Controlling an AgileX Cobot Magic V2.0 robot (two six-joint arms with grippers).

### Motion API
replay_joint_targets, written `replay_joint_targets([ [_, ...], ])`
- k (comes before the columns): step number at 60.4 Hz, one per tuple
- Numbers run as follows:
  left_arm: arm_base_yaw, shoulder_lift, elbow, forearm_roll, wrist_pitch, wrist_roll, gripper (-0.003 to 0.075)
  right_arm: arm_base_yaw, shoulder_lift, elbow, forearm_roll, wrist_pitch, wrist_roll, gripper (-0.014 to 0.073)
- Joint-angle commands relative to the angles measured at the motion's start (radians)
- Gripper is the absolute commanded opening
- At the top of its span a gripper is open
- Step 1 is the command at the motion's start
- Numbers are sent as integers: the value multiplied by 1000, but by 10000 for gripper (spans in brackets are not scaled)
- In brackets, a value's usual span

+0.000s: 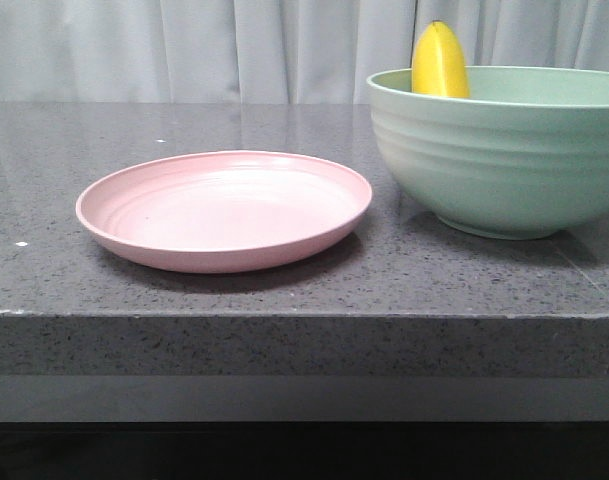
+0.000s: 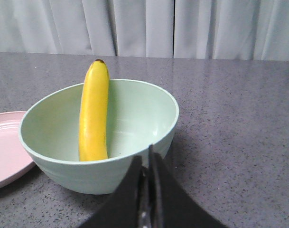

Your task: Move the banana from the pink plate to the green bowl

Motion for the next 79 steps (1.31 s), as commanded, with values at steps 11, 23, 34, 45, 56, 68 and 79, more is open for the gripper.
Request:
replay_joint_targets([
  [11, 2, 11, -25, -2, -101, -3, -20, -2, 8, -24, 1, -81, -3, -57],
  [23, 2, -75, 52, 0, -106, -3, -20, -2, 8, -24, 1, -81, -3, -57],
  [34, 2, -246, 194, -9, -106, -3, -20, -2, 8, -24, 1, -81, -3, -57],
  [45, 2, -250, 304, -11, -177, -3, -20, -2, 9, -23, 1, -80, -3, -57],
  [56, 2, -250, 392, -30, -332, -3, -20, -2, 9, -23, 1, -80, -3, -57],
  [68, 2, -250, 388, -30, -316, -3, -20, -2, 9, -23, 1, -80, -3, -57],
  [79, 2, -248, 388, -30, -316, -3, -20, -2, 9, -23, 1, -80, -3, -57],
])
